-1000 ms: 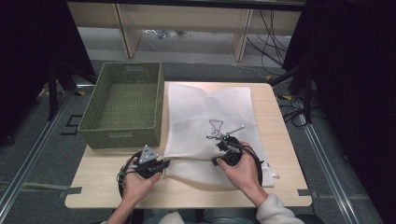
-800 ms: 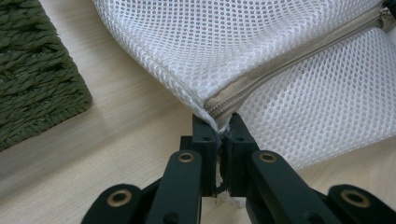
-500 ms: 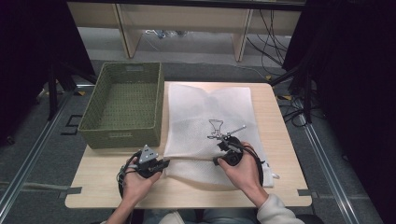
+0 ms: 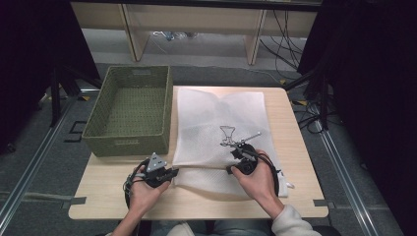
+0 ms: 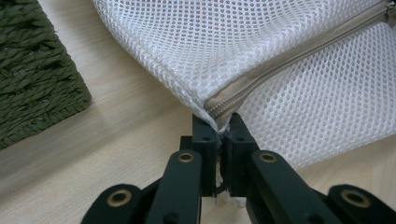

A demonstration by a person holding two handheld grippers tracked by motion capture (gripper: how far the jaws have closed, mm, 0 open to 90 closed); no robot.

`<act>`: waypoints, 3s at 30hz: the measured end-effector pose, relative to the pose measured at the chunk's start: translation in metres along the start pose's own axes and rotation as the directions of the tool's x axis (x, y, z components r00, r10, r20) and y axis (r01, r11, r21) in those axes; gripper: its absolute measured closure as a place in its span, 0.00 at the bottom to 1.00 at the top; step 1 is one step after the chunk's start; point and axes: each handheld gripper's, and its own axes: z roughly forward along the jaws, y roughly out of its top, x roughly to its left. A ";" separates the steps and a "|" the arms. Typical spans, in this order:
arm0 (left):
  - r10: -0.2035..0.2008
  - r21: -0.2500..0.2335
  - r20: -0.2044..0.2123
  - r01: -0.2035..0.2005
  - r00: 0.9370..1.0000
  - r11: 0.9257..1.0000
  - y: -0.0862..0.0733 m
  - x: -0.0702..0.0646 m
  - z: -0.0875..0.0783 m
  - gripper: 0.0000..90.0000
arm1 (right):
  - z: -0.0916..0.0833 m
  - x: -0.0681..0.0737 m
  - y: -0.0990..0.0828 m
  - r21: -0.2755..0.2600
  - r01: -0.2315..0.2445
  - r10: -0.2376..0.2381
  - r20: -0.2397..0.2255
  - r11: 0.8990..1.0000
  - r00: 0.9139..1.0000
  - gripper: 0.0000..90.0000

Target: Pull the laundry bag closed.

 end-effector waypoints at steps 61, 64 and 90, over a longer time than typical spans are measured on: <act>0.015 0.021 0.001 -0.015 1.000 1.000 0.001 0.003 0.000 0.94 | -0.010 -0.012 -0.013 -0.001 -0.090 0.090 0.047 0.996 0.995 0.98; 0.023 0.021 0.000 -0.023 1.000 1.000 0.001 0.004 0.000 0.94 | -0.011 -0.013 -0.014 0.000 -0.083 0.083 0.055 0.997 0.995 0.98; 0.006 0.020 0.002 -0.006 1.000 1.000 0.001 0.003 0.000 0.94 | -0.014 -0.020 -0.017 -0.010 -0.075 0.075 0.053 0.997 0.996 0.98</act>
